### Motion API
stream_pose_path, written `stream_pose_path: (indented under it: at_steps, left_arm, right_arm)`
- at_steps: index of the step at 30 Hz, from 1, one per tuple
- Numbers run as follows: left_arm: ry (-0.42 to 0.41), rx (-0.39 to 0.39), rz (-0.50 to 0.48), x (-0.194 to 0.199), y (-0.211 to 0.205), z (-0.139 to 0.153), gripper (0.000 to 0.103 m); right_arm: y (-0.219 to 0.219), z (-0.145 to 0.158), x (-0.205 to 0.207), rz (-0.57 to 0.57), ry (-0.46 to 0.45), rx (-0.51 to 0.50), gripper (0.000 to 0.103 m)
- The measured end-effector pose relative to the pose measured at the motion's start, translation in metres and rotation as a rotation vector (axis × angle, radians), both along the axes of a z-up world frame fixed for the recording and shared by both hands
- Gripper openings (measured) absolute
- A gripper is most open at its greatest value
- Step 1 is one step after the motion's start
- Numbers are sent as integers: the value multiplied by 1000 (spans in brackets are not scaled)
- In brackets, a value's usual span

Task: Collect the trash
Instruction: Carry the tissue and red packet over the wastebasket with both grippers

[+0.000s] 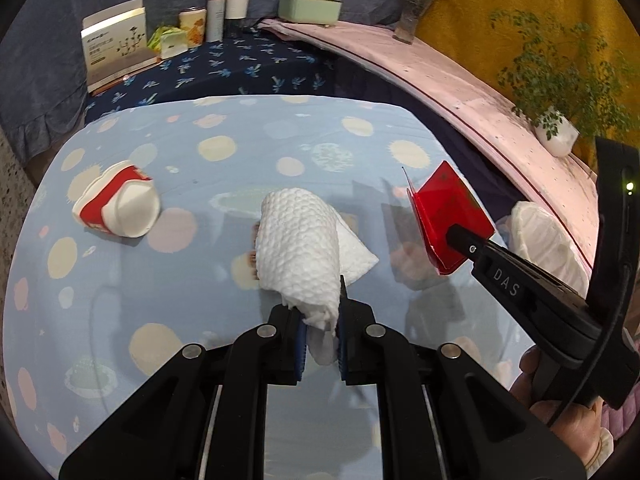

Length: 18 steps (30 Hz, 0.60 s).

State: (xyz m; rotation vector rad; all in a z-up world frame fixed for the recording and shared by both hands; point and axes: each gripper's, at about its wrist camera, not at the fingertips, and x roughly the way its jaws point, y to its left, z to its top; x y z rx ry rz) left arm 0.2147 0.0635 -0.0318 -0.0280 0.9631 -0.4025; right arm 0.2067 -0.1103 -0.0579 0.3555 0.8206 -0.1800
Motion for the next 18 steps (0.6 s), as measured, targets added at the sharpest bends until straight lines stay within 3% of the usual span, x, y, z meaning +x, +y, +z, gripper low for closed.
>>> stream_pose_path:
  at_steps: [9, 18]
  left_arm:
    - [-34, 2, -109, -28, -65, 18, 11]
    - [-57, 5, -239, -55, -134, 30, 11]
  right_arm:
    - [-57, 26, -44, -93, -50, -13, 3]
    - [-125, 33, -93, -211, -73, -8, 3]
